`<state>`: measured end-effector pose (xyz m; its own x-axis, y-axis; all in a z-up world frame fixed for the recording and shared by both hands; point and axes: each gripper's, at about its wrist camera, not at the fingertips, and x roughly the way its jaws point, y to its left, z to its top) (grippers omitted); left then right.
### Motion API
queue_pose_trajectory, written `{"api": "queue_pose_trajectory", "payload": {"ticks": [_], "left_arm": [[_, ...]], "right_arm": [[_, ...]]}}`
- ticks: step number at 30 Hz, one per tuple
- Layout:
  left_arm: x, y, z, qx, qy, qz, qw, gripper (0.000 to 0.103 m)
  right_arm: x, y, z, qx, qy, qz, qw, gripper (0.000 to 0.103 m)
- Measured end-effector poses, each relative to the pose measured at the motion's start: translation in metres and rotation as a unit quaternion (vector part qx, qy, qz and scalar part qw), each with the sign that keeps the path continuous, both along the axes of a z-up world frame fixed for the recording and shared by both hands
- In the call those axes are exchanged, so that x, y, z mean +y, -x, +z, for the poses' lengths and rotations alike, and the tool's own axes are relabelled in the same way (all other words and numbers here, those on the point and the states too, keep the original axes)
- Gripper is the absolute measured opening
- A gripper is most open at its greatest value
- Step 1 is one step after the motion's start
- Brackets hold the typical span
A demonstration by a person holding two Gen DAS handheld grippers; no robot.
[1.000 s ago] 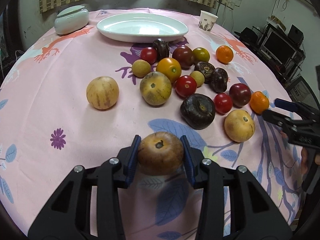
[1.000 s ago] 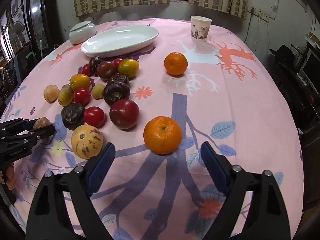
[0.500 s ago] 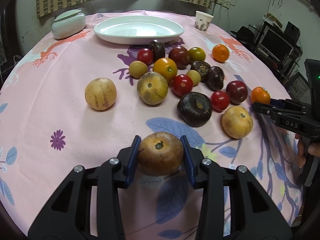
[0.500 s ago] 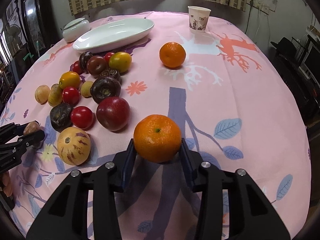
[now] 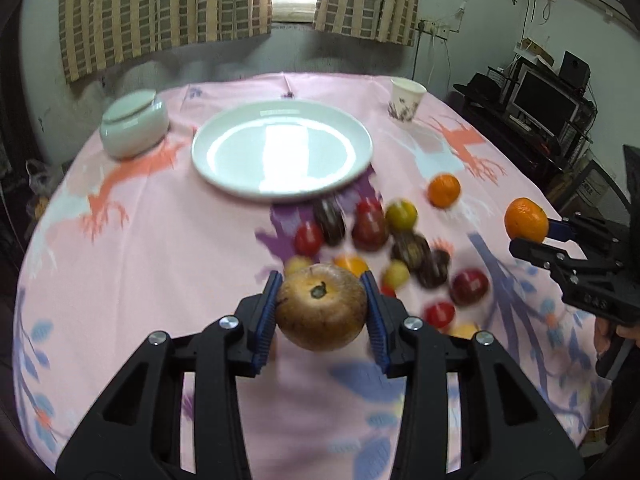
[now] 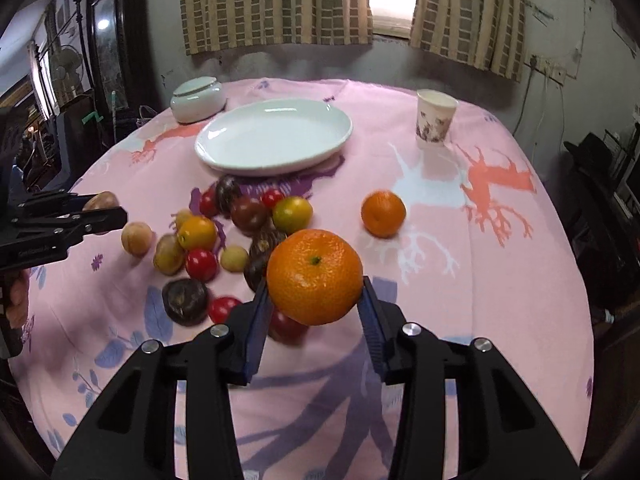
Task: Organize fruits
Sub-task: 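Carry both fruits onto the white plate and open both tools, then grasp the pale tan fruit with the left tool while the right tool grasps the striped melon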
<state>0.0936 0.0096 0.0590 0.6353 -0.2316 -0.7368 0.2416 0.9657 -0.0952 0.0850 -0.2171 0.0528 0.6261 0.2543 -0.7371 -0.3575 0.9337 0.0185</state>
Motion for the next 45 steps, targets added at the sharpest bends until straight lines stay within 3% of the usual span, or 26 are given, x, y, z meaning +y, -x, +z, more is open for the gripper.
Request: {"api": "queue_pose_trajectory", "payload": {"ticks": [7,12,18,20,21,25,28,30,35,39,45], "left_arm": [[0.008,-0.116,0.005,0.000,0.022,0.038,0.9990,0.040],[0.012,-0.182,-0.022,0.019,0.007,0.060,0.9980,0.040],[0.025,-0.229,-0.051,0.037,0.005,0.088,0.9954,0.043],[0.033,-0.226,-0.046,0.017,0.026,0.103,0.9942,0.077],[0.035,-0.219,-0.039,0.001,0.030,0.110,0.9934,0.082],[0.040,-0.181,-0.007,-0.042,0.033,0.081,0.9953,0.083],[0.046,-0.141,0.013,-0.082,0.026,0.090,0.9922,0.097],[0.048,-0.113,0.018,-0.094,0.028,0.078,0.9921,0.098],[0.045,-0.052,0.009,-0.106,0.003,0.057,0.9927,0.099],[0.047,-0.020,-0.011,-0.072,-0.013,0.059,0.9956,0.099],[0.062,0.005,-0.034,-0.058,-0.013,0.096,0.9936,0.099]], "right_arm": [[0.043,-0.120,0.009,0.001,0.013,0.031,0.999,0.043],[0.081,-0.203,-0.022,0.043,0.041,0.037,0.998,0.043],[0.117,-0.255,-0.057,0.070,0.082,0.036,0.994,0.045],[0.121,-0.264,-0.058,0.068,0.082,0.015,0.994,0.056],[0.120,-0.264,-0.055,0.057,0.080,0.005,0.995,0.064],[0.101,-0.239,-0.030,0.039,0.034,-0.002,0.999,0.064],[0.070,-0.191,-0.008,0.016,-0.037,-0.013,0.999,0.064],[0.055,-0.158,-0.003,0.022,-0.069,-0.001,0.997,0.065],[0.040,-0.085,-0.007,0.036,-0.060,0.033,0.997,0.069],[0.043,-0.036,-0.023,0.073,-0.048,0.060,0.994,0.069],[0.047,0.020,-0.040,0.099,-0.053,0.150,0.982,0.069]]}}
